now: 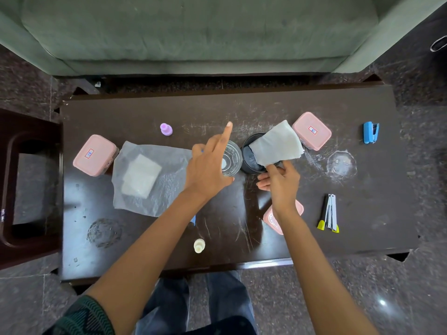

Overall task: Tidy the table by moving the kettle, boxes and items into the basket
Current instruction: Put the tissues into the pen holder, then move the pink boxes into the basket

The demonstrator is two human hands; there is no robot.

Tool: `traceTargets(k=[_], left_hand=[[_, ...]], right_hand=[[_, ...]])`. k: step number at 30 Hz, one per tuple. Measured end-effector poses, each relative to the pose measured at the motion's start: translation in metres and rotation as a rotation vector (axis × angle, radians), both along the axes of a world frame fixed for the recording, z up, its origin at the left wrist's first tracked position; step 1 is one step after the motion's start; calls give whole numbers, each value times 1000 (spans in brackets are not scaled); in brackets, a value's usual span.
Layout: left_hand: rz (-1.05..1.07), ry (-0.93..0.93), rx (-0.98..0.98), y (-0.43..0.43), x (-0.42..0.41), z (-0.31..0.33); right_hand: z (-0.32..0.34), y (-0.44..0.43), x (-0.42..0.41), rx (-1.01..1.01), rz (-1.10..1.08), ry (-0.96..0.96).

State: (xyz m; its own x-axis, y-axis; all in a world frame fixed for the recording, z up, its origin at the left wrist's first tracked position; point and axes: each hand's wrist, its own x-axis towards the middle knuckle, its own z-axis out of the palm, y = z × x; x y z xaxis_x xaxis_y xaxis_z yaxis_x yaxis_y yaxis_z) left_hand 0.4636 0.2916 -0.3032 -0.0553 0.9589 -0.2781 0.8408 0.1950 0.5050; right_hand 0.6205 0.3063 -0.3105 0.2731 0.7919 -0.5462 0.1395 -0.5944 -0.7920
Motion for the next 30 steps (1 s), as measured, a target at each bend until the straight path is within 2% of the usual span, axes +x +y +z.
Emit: traceTargets(k=[9,13,15,17,22,25,30], left_hand=[[-31,0,40,-7,-10,-6],[104,-89,133,-23,-41,-2],[174,-73,174,-30,-61,-3],[194,32,233,-37,-88,-6],[329,173,316,-56,-152,-12],[438,316,199,-68,-185,-18],[470,341,-107,-75,-221,-33]], right_hand=[[6,-5,-1,-3,-27,62],[18,-24,-3,14,-119,35],[19,-39,-6,29,-167,-21],[18,-57,-17,82,-157,-120],[15,-95,-57,199,101,-390],[14,-113,-81,239,255,-475],[9,-129,-105,288,376,-536]])
